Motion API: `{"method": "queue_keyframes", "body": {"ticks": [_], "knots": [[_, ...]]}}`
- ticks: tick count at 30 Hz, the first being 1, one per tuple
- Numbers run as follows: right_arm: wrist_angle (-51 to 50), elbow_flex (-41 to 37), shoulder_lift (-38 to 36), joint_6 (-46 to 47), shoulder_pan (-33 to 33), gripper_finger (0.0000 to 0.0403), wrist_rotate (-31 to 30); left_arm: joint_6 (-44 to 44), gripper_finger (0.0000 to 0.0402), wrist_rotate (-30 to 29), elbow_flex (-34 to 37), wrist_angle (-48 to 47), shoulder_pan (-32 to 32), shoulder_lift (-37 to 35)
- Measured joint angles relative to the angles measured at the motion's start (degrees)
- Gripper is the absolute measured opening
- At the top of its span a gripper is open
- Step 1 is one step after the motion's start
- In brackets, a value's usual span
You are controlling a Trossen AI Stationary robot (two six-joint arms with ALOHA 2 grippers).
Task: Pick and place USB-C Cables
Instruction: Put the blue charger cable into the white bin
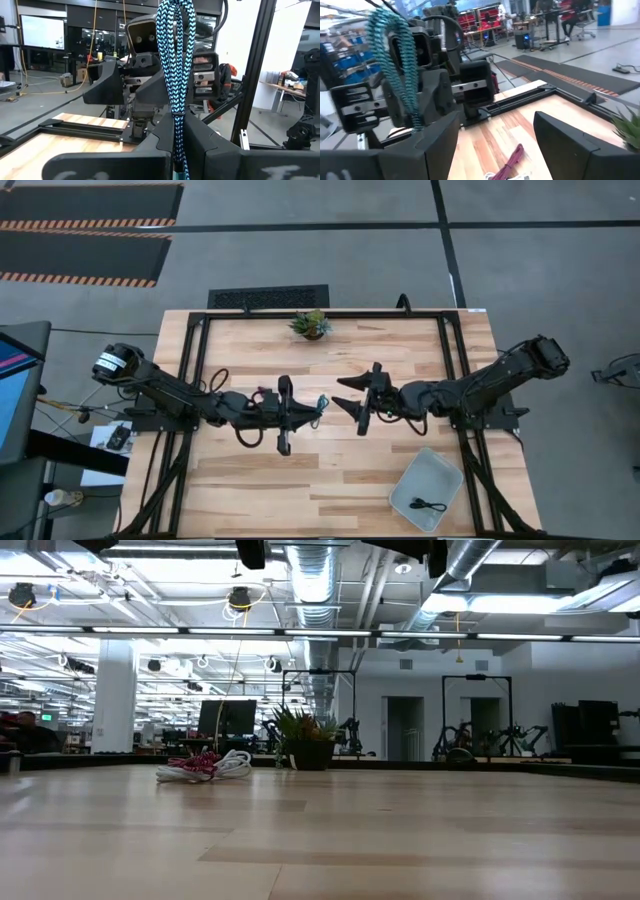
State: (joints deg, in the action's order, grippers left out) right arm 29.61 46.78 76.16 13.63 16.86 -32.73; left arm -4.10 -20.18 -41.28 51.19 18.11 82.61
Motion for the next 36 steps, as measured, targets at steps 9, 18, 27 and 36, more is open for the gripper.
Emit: {"method": "queue_keyframes", "body": {"ticks": [9, 18, 27, 36], "knots": [[1.9, 0.0, 0.0, -0.8, 0.0, 0.0324, 1.5, -1.0, 0.0002, -1.5, 0.0, -1.7, 0.0, 0.0], [1.7, 0.0, 0.0, -0.8, 0.3, 0.0334, 1.5, -1.3, 0.0002, -1.6, 0.0, -1.7, 0.0, 0.0], [1.7, 0.0, 0.0, -0.6, 0.3, 0.0333, 2.0, -1.3, 0.0002, -1.6, 0.0, -1.9, 0.0, 0.0], [3.4, 0.0, 0.0, -6.4, 0.3, 0.0333, 3.0, -2.2, 0.0002, 1.1, 0.0, -2.6, -3.2, 0.0]]}}
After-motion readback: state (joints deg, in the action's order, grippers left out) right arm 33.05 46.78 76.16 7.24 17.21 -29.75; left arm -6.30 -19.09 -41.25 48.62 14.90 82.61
